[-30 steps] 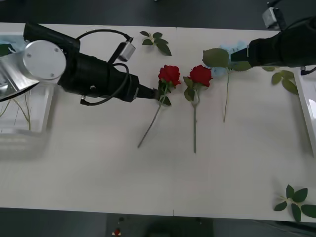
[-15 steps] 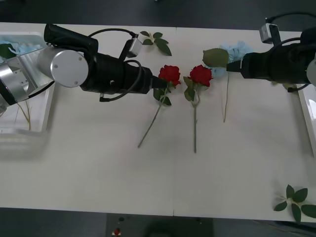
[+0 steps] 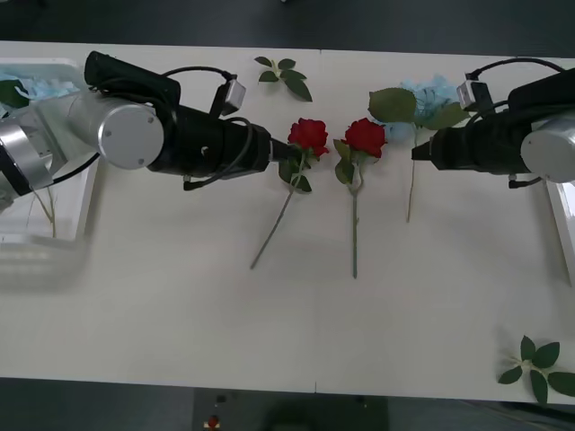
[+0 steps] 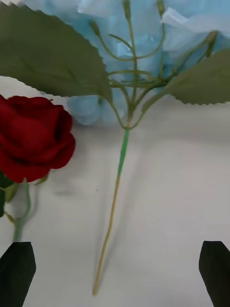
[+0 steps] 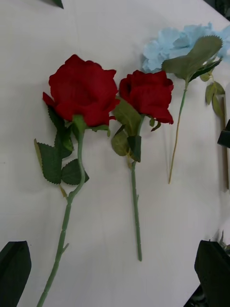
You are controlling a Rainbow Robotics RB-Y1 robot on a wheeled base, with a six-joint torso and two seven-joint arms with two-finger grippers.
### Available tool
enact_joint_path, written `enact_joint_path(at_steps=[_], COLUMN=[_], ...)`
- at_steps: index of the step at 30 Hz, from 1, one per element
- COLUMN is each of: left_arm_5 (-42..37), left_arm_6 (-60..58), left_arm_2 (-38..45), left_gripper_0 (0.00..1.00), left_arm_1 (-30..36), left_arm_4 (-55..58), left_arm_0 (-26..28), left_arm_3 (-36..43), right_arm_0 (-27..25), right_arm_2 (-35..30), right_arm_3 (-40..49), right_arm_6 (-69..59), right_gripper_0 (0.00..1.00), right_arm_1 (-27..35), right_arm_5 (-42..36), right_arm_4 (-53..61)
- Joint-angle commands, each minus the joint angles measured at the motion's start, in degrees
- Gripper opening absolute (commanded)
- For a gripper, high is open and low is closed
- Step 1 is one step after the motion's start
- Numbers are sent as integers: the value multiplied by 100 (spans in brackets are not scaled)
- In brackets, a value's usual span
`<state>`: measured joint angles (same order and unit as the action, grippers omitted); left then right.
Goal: Put the red flowers into the right box and the blue flowers into the left box
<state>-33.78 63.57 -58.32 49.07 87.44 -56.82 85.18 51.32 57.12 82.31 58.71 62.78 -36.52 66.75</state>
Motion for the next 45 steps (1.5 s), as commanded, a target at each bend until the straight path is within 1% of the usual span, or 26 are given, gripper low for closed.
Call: enact_joint_path(at_steps=[1, 5, 11, 12, 13, 18, 26, 29, 30, 31, 32, 33, 35, 38, 45], left_arm_5=[100, 109, 100, 100, 100, 100, 100, 100, 100, 100, 100, 100, 100, 100, 100], left_arm_6=[-134, -160, -222, -222, -231, -195, -187, -187, -187, -187, -187, -187, -187, -195, -213], left_arm_2=[-171, -233, -294, -294, -294, -321, -813, -953, -997, -1024, -1068, -1129, -1199, -1296, -1639], left_gripper_0=[100, 100, 100, 100, 100, 100, 100, 100, 100, 100, 100, 100, 100, 100, 100], left_arm_1=[-30, -355, -908, -908, -1084, -1489, -2042, -2121, -2148, -2165, -2165, -2174, -2200, -2253, -2561], left_arm_4=[-96, -483, -957, -957, -1071, -1168, -1344, -1379, -1388, -1405, -1432, -1449, -1476, -1528, -1652], left_arm_0=[-241, -277, -505, -505, -567, -707, -1068, -1129, -1138, -1138, -1138, -1147, -1155, -1164, -1322], left_arm_3=[-273, -643, -1267, -1267, -1469, -1996, -2901, -3068, -3112, -3121, -3121, -3112, -3104, -3112, -3473], right_arm_0=[203, 300, 441, 441, 493, 581, 616, 625, 634, 643, 651, 651, 660, 660, 669], right_arm_2=[-104, -96, -96, -96, -104, -113, -113, -113, -122, -113, -122, -122, -122, -122, -465], right_arm_3=[-294, -628, -1446, -1446, -1718, -2202, -2817, -2940, -3001, -3045, -3107, -3142, -3177, -3195, -3028], right_arm_6=[-342, -395, -527, -527, -562, -588, -580, -580, -580, -562, -553, -553, -553, -580, -544], right_gripper_0=[100, 100, 100, 100, 100, 100, 100, 100, 93, 83, 58, 29, 0, 0, 0], right_arm_1=[-196, -407, -1049, -1049, -1260, -1708, -2297, -2411, -2455, -2490, -2525, -2552, -2578, -2578, -2455], right_arm_5=[-189, -347, -312, -312, -277, -241, -241, -180, -136, -92, -39, -13, 22, 93, 101], right_arm_4=[-74, -83, -285, -285, -373, -698, -1480, -1630, -1691, -1735, -1814, -1902, -2025, -2060, -1595])
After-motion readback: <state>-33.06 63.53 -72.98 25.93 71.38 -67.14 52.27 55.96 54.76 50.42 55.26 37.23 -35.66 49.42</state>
